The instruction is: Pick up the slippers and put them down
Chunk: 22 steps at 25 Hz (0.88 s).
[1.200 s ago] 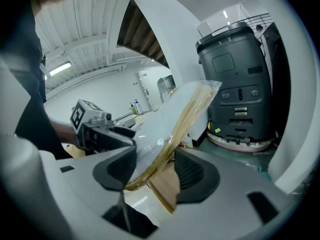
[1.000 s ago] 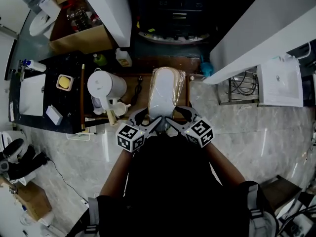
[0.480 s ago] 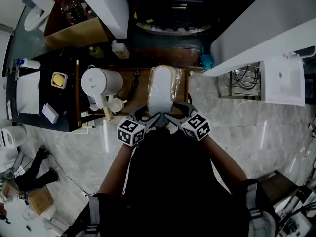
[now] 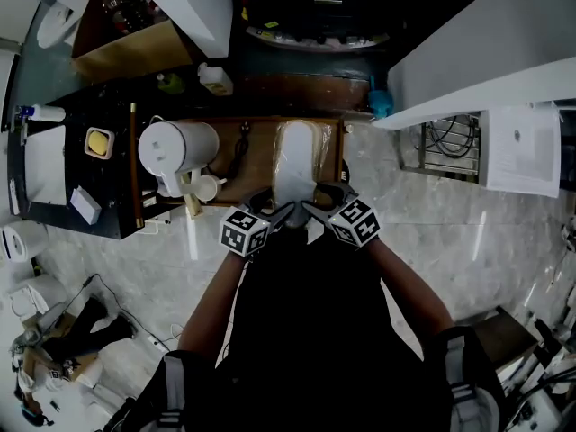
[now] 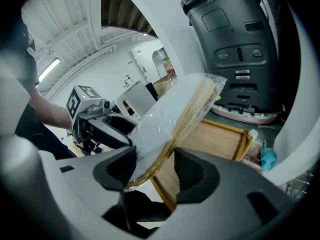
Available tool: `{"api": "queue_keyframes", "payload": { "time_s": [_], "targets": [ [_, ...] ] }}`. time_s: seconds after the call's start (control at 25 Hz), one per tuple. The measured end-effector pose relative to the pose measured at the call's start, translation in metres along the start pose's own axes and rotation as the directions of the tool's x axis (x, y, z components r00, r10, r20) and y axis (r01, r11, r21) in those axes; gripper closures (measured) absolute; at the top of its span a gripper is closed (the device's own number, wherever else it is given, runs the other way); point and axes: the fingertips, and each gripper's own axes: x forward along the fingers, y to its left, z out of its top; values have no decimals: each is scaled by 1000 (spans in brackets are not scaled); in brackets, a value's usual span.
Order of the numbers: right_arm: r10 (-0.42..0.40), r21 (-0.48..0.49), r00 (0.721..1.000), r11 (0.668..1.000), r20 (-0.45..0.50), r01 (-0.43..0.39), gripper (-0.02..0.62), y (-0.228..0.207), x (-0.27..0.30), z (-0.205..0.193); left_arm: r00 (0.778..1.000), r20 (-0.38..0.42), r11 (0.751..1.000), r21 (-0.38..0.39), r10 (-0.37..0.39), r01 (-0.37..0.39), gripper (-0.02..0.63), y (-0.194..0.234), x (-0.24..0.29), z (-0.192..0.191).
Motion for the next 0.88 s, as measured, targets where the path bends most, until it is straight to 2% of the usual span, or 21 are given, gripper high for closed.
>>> {"api": "queue_keyframes", "payload": {
  "time_s": [0.44,0.88],
  "targets": [
    [20,36,995,999,-102,-17,354,-32,22,-31,995,-98,999,-34,-20,17,334,15,36,-21],
    [49,79,987,996,-155,-37,354,-52,52,-51,987,-161,997,-83,-10,-3,334,43,62,-43]
  ]
}}
